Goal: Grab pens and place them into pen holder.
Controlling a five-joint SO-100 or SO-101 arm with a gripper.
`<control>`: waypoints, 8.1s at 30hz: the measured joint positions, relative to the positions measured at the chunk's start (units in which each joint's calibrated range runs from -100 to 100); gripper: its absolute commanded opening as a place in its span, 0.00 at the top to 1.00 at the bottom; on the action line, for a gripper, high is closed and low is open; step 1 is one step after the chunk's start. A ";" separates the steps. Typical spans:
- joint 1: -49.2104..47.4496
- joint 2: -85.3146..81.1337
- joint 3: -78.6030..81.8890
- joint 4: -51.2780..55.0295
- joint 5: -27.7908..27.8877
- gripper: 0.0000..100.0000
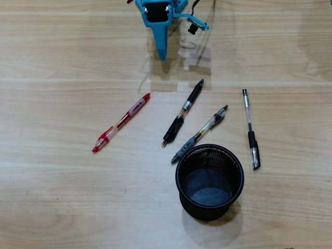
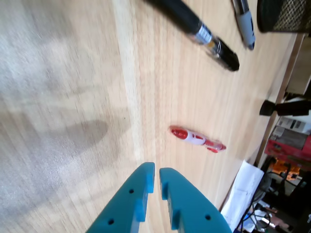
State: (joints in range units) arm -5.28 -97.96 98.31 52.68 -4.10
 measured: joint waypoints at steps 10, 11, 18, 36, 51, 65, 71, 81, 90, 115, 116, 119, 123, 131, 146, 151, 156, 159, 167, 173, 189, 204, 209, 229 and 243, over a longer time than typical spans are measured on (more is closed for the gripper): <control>0.45 0.00 0.00 0.00 0.00 0.98; 0.45 0.00 0.00 0.00 0.00 0.98; 0.36 0.00 -5.68 0.26 -0.05 0.98; 6.50 32.65 -43.68 22.84 -27.12 0.98; 6.86 40.54 -56.64 33.56 -42.65 0.98; 0.99 64.63 -57.26 2.68 -53.30 0.98; 1.44 79.98 -68.09 1.04 -56.99 0.94; 7.31 103.65 -99.96 23.18 -57.04 0.96; 11.64 122.90 -121.44 26.64 -57.04 0.96; 14.43 134.27 -125.97 27.08 -55.43 0.82; 14.43 135.11 -126.14 26.90 -55.43 0.82; 13.44 137.07 -126.23 24.48 -55.43 0.82; 12.99 138.93 -126.50 22.15 -55.43 0.82; 13.71 140.29 -127.83 21.80 -55.43 0.93; 14.25 140.46 -127.83 22.40 -55.43 0.98; 14.88 138.85 -127.47 23.18 -54.03 0.98; 14.98 131.13 -127.47 23.27 -52.73 0.98; 14.79 125.87 -127.47 23.96 -52.62 0.98; 13.62 112.04 -127.47 34.95 -52.57 0.98; 12.63 107.89 -127.47 36.07 -52.62 0.98; -3.07 106.62 -116.29 -2.60 -39.22 0.98; -9.65 106.70 -97.20 -61.68 -37.19 0.98; -9.65 106.70 -91.52 -70.67 -43.06 0.98; -8.48 125.70 -99.42 -71.71 -49.25 0.98; -8.21 131.89 -105.81 -72.23 -51.84 0.87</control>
State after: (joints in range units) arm -13.49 33.93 -7.50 -19.55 -55.95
